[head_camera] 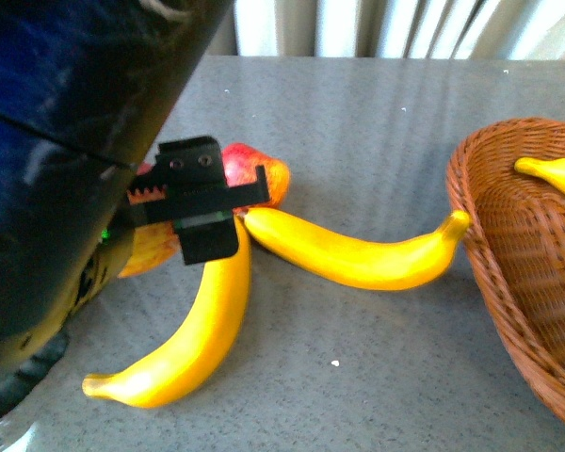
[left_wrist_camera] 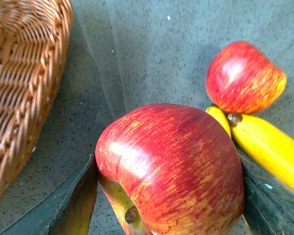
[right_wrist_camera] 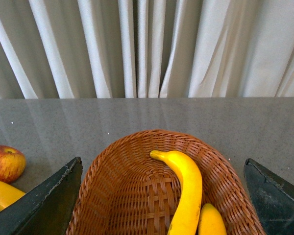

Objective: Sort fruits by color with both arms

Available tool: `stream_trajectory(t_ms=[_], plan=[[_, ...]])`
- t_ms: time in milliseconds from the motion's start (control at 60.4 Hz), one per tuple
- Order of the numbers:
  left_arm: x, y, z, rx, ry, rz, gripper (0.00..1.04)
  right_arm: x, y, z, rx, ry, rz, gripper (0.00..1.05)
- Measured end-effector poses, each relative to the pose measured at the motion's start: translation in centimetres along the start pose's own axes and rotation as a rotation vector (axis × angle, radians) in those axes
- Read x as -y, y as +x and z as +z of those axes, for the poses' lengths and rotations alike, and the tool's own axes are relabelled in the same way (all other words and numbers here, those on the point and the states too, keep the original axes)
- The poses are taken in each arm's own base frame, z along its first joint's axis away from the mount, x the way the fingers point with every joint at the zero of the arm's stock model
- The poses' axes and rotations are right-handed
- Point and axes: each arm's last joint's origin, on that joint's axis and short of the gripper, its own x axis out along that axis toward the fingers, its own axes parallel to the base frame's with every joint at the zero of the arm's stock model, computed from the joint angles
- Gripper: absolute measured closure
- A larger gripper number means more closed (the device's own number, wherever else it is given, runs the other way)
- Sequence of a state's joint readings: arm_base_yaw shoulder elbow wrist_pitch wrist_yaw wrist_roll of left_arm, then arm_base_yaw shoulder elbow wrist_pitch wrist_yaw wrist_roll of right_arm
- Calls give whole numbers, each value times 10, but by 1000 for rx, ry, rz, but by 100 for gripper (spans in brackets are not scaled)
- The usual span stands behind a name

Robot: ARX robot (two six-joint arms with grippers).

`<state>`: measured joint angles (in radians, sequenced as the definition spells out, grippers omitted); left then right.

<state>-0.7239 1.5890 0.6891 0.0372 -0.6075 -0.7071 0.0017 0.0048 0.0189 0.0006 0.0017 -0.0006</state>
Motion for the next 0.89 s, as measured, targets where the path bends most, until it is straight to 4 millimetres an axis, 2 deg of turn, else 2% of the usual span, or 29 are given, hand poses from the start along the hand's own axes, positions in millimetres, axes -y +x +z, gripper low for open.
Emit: stream_trajectory(t_ms=[116,215,315,630,746,895], plan=[[-21,-3,13,46,-31,58,34,0,0,0,0,0,0,9],[-51,8,24,66,-92,149,34,0,0,0,0,0,0,9],[-69,16,29,75,-136,199,34,0,0,0,0,0,0,9],[-112,38,39,71,-230,320,34,0,0,0,0,0,0,9],[-120,44,36,62,-244,349,34,0,0,0,0,0,0,9],[-122,46,33,56,-239,349,12,0,0,0,0,0,0,9]])
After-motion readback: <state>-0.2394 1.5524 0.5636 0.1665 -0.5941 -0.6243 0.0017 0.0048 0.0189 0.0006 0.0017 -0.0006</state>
